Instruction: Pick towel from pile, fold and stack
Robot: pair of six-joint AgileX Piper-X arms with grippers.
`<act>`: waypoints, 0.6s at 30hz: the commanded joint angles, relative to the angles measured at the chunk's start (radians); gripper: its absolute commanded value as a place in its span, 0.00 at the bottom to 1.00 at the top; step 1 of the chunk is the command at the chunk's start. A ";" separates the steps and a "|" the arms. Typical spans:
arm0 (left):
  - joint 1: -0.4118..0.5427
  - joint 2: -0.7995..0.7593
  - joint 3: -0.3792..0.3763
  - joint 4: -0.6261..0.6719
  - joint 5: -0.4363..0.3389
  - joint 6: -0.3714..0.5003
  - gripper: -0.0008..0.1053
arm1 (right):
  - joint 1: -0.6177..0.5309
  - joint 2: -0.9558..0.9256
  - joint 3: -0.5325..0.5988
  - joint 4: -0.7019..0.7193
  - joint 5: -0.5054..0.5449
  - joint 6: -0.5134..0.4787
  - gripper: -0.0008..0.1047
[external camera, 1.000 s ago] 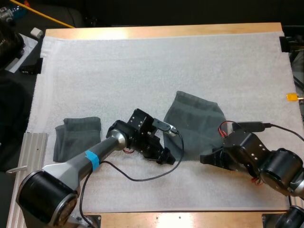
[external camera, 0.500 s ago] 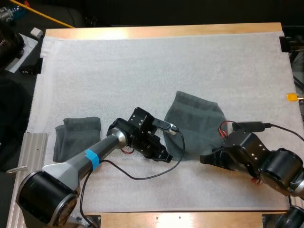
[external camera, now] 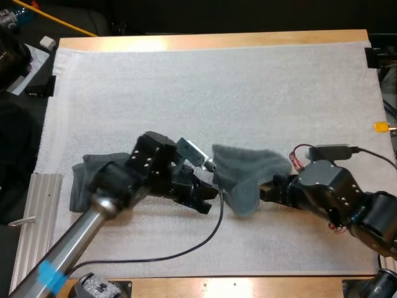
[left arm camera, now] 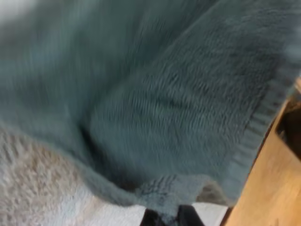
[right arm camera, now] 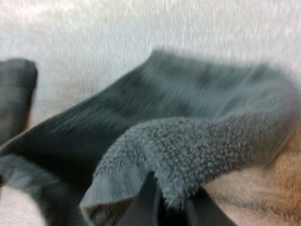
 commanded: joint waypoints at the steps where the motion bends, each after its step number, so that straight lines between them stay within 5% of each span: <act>1: 0.002 -0.105 -0.071 0.088 -0.021 -0.012 0.01 | 0.003 -0.023 -0.076 0.053 0.029 -0.027 0.01; 18: -0.009 -0.297 -0.234 0.313 -0.017 -0.069 0.01 | 0.029 -0.062 -0.273 0.293 -0.045 -0.051 0.01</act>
